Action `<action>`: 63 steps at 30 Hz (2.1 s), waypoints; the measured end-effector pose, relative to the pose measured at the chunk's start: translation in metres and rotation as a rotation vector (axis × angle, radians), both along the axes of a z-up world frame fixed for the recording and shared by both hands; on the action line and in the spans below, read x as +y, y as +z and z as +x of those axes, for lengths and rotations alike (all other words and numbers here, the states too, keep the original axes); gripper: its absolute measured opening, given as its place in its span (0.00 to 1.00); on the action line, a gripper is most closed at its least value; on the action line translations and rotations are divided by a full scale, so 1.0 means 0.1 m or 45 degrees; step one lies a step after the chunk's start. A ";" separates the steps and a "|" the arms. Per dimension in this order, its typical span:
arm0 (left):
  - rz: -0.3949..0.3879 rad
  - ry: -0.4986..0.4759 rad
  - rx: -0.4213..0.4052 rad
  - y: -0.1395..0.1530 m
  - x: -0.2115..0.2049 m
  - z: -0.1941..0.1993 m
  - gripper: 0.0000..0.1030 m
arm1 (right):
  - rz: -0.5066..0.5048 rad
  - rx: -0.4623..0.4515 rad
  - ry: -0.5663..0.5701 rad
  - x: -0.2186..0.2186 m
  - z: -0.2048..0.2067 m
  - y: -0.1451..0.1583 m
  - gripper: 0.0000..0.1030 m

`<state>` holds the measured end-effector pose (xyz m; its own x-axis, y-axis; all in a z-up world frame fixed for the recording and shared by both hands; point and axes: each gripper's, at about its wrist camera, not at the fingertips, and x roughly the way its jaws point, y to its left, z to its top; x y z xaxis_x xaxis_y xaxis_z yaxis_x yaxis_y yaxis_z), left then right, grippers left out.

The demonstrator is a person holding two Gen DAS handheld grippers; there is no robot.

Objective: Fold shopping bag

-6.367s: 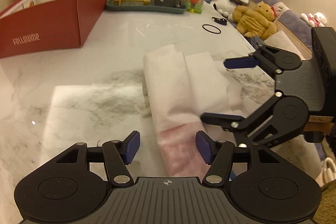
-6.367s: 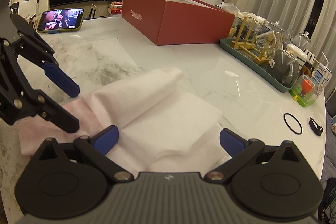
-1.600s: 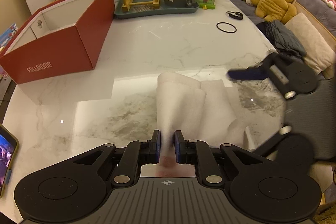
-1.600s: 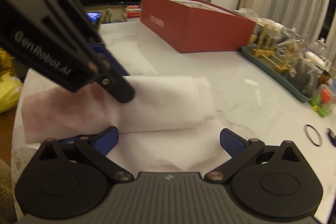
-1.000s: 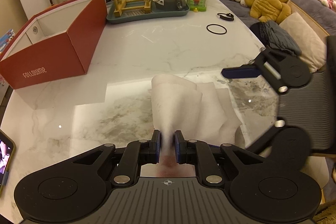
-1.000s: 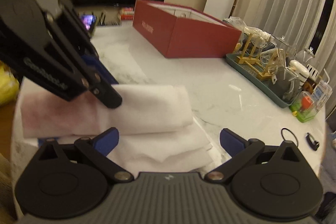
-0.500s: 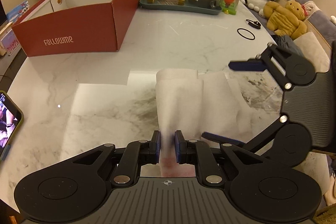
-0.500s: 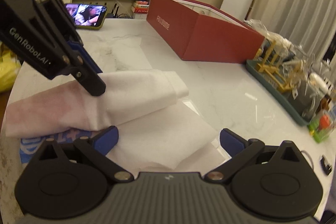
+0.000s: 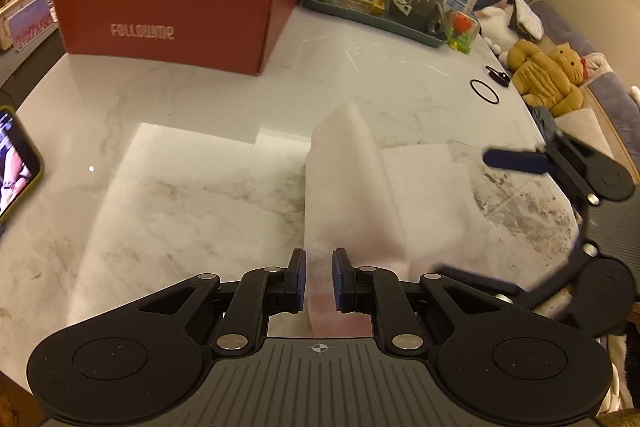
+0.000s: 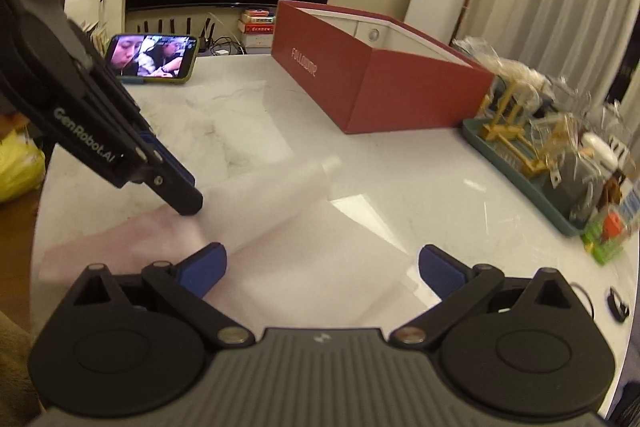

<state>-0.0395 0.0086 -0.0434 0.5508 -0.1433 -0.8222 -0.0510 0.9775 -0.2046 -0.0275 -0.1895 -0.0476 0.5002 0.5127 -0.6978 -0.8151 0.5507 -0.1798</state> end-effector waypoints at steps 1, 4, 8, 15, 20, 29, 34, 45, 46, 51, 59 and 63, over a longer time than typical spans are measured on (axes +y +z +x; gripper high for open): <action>-0.012 0.003 0.003 -0.02 0.04 -0.02 0.12 | 0.032 0.035 0.019 -0.05 -0.03 0.01 1.00; -0.037 0.002 0.007 -0.08 0.11 -0.05 0.12 | 0.065 -0.114 -0.062 -0.13 -0.24 0.04 1.00; -0.038 0.003 0.001 -0.09 0.14 -0.05 0.12 | 0.183 0.042 0.024 -0.09 -0.24 0.08 1.00; -0.025 -0.027 -0.020 -0.04 0.11 -0.06 0.12 | 0.152 0.246 0.078 0.20 -0.12 0.01 0.07; -0.052 -0.029 -0.050 -0.01 0.13 -0.10 0.12 | 0.409 0.503 -0.001 0.20 0.05 0.16 0.35; -0.090 -0.085 -0.063 -0.04 0.13 -0.15 0.12 | 0.259 0.626 -0.132 0.46 0.22 0.08 0.10; -0.091 -0.157 -0.118 0.03 0.05 -0.26 0.12 | 0.303 0.652 -0.176 0.37 0.21 0.13 0.05; -0.185 -0.412 -0.347 0.22 -0.36 -0.68 0.12 | 0.473 0.844 -0.267 0.25 0.59 0.16 0.05; -0.194 -0.435 -0.368 0.24 -0.39 -0.72 0.12 | 0.484 0.857 -0.278 0.25 0.61 0.15 0.05; 0.003 -0.398 -0.411 0.17 -0.64 -0.71 0.12 | 0.463 0.832 -0.247 0.26 0.59 0.17 0.04; 0.306 -0.154 -0.252 -0.05 -0.78 -0.70 0.13 | 0.508 0.794 -0.295 0.22 0.53 0.19 0.04; 0.420 -0.114 -0.241 -0.04 -0.76 -0.62 0.13 | 0.401 0.732 -0.318 0.16 0.51 0.16 0.03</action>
<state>-0.1011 -0.0671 -0.0477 0.6944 0.0572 -0.7173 0.0462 0.9912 0.1237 0.0232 -0.1732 -0.0318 0.2256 0.6521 -0.7238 -0.5756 0.6886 0.4410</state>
